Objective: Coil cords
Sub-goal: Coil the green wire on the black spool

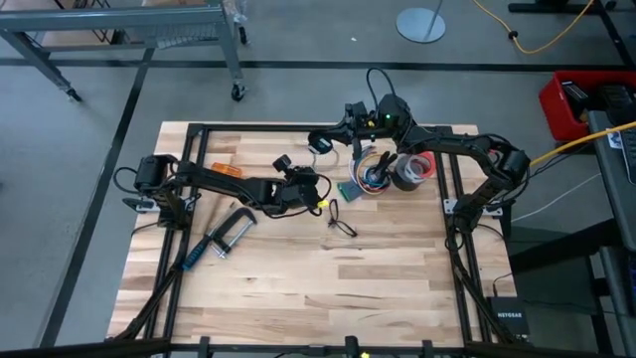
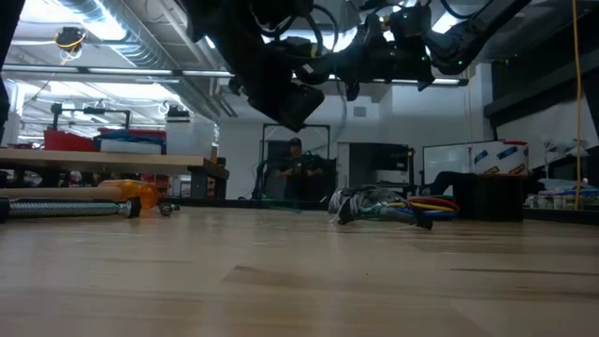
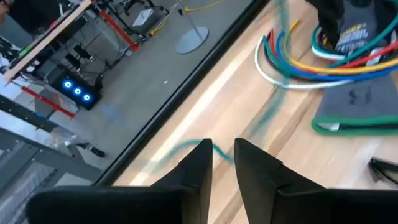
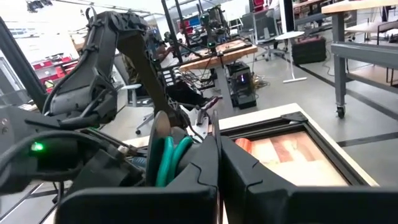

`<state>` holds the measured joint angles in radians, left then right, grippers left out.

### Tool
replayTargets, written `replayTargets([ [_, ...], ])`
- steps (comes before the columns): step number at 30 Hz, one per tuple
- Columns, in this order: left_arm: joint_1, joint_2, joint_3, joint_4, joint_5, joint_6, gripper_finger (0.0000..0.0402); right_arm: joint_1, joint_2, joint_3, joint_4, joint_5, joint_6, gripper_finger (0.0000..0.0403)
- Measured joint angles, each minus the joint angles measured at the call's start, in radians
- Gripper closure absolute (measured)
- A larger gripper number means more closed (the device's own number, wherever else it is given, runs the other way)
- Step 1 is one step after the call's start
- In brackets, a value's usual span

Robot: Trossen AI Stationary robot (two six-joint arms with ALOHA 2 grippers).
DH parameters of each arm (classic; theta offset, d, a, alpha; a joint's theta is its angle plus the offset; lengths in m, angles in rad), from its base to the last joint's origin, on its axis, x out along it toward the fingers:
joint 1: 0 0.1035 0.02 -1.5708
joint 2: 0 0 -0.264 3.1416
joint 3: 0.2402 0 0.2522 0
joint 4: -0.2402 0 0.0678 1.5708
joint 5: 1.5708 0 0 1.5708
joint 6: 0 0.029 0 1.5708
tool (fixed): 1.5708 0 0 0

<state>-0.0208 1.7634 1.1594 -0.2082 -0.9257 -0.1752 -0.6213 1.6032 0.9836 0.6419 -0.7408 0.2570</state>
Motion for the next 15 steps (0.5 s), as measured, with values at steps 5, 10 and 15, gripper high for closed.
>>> replayTargets([
  [5, 0.000, 0.000, 0.000, -0.039, -0.002, -0.038, 0.0336, -0.004, 0.000, 0.000, 0.003, -0.033, 0.000, 0.0400],
  [10, 0.000, 0.000, 0.000, -0.049, 0.008, -0.113, 0.0335, -0.004, 0.001, -0.002, 0.019, -0.041, 0.000, 0.0400],
  [15, 0.000, -0.002, -0.017, -0.035, 0.013, -0.227, 0.0313, -0.004, 0.001, -0.002, 0.065, -0.066, 0.003, 0.0400],
])
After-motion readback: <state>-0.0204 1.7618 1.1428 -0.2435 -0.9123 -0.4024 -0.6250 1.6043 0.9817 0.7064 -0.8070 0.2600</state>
